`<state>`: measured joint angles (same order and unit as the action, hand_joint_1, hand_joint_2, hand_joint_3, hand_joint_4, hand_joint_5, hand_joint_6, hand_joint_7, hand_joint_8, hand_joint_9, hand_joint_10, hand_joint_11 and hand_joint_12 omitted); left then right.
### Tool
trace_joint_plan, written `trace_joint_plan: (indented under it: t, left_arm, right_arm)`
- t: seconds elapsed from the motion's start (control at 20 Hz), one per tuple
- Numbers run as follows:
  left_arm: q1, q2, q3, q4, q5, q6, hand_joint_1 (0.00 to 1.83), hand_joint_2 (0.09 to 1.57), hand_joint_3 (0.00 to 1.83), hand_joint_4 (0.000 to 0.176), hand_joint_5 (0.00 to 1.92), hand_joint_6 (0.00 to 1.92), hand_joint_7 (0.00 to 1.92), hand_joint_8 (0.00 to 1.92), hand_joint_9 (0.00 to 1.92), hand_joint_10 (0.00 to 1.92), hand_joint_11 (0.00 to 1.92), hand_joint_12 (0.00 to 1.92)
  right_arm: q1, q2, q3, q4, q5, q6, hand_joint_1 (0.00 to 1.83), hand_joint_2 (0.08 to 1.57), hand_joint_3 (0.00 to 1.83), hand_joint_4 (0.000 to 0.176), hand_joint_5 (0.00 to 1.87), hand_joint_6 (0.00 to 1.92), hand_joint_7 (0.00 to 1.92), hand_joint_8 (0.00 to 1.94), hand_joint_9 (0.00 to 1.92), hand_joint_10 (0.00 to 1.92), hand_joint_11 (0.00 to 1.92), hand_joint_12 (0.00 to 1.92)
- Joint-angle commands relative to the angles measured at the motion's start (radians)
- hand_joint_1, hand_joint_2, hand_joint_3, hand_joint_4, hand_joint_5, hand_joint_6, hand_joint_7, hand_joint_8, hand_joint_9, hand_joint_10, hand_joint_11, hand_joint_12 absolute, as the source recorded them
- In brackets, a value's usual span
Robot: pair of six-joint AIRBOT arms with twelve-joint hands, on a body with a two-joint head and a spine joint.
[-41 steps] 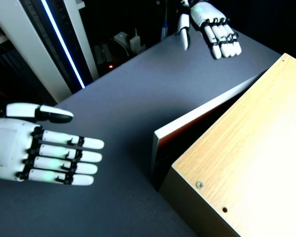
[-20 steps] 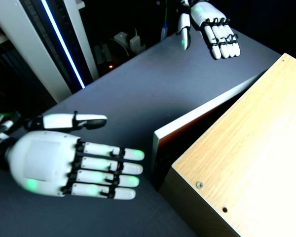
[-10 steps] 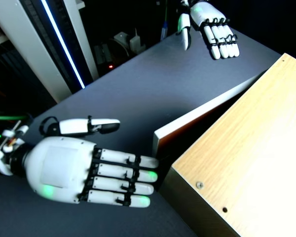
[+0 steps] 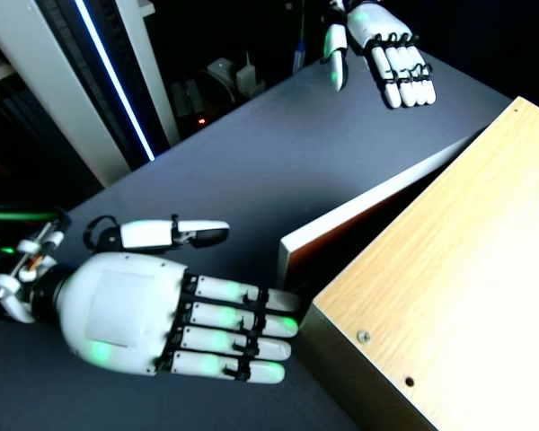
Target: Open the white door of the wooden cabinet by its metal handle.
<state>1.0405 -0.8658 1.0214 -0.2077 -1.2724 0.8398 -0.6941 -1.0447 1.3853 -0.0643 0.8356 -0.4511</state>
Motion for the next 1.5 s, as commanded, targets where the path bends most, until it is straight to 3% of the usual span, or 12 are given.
trace_joint_plan:
  t: [0.0, 0.3, 0.5, 0.65, 0.85, 1.25, 1.45]
  left_arm:
    - [-0.007, 0.000, 0.004, -0.007, -0.133, -0.005, 0.00, 1.46, 0.00, 0.000, 0.15, 0.00, 0.13, 0.00, 0.12, 0.01, 0.12, 0.12]
    - [0.004, 0.001, 0.004, -0.009, -0.143, -0.019, 0.00, 1.46, 0.00, 0.000, 0.14, 0.00, 0.11, 0.00, 0.11, 0.00, 0.11, 0.11]
    - [0.010, 0.003, 0.001, -0.012, -0.154, -0.022, 0.00, 1.45, 0.00, 0.000, 0.15, 0.01, 0.12, 0.01, 0.12, 0.01, 0.13, 0.12]
    - [0.014, 0.004, -0.003, -0.013, -0.159, -0.024, 0.00, 1.46, 0.00, 0.000, 0.15, 0.01, 0.12, 0.00, 0.12, 0.00, 0.13, 0.12]
    - [0.025, 0.009, -0.009, -0.020, -0.168, -0.024, 0.00, 1.47, 0.01, 0.000, 0.16, 0.01, 0.14, 0.01, 0.14, 0.01, 0.14, 0.12]
    - [0.028, 0.015, -0.012, -0.024, -0.172, -0.024, 0.00, 1.51, 0.02, 0.000, 0.15, 0.00, 0.12, 0.00, 0.11, 0.00, 0.10, 0.11]
    - [0.036, 0.023, -0.016, -0.031, -0.175, -0.023, 0.00, 1.53, 0.02, 0.000, 0.14, 0.00, 0.10, 0.00, 0.10, 0.00, 0.09, 0.11]
  right_arm:
    - [0.014, 0.002, -0.001, 0.023, 0.122, -0.002, 0.00, 1.26, 0.01, 0.000, 0.00, 0.00, 0.00, 0.00, 0.00, 0.00, 0.00, 0.00]
    - [0.013, 0.004, -0.044, 0.003, 0.172, -0.002, 0.00, 1.25, 0.00, 0.000, 0.00, 0.00, 0.00, 0.00, 0.00, 0.00, 0.00, 0.00]
    - [0.011, 0.018, -0.079, -0.012, 0.198, -0.002, 0.00, 1.42, 0.01, 0.000, 0.00, 0.00, 0.00, 0.00, 0.00, 0.00, 0.00, 0.00]
    - [0.000, 0.038, -0.105, -0.016, 0.225, -0.002, 0.00, 1.38, 0.00, 0.000, 0.00, 0.00, 0.00, 0.00, 0.00, 0.00, 0.00, 0.00]
    - [-0.010, 0.062, -0.141, -0.041, 0.250, -0.002, 0.00, 1.47, 0.01, 0.000, 0.00, 0.00, 0.00, 0.00, 0.00, 0.00, 0.00, 0.00]
    - [-0.010, 0.065, -0.176, -0.124, 0.264, 0.016, 0.00, 1.28, 0.00, 0.000, 0.00, 0.00, 0.00, 0.00, 0.00, 0.00, 0.02, 0.01]
    - [-0.010, 0.065, -0.198, -0.172, 0.279, 0.035, 0.00, 1.31, 0.00, 0.000, 0.02, 0.01, 0.00, 0.00, 0.00, 0.00, 0.03, 0.01]
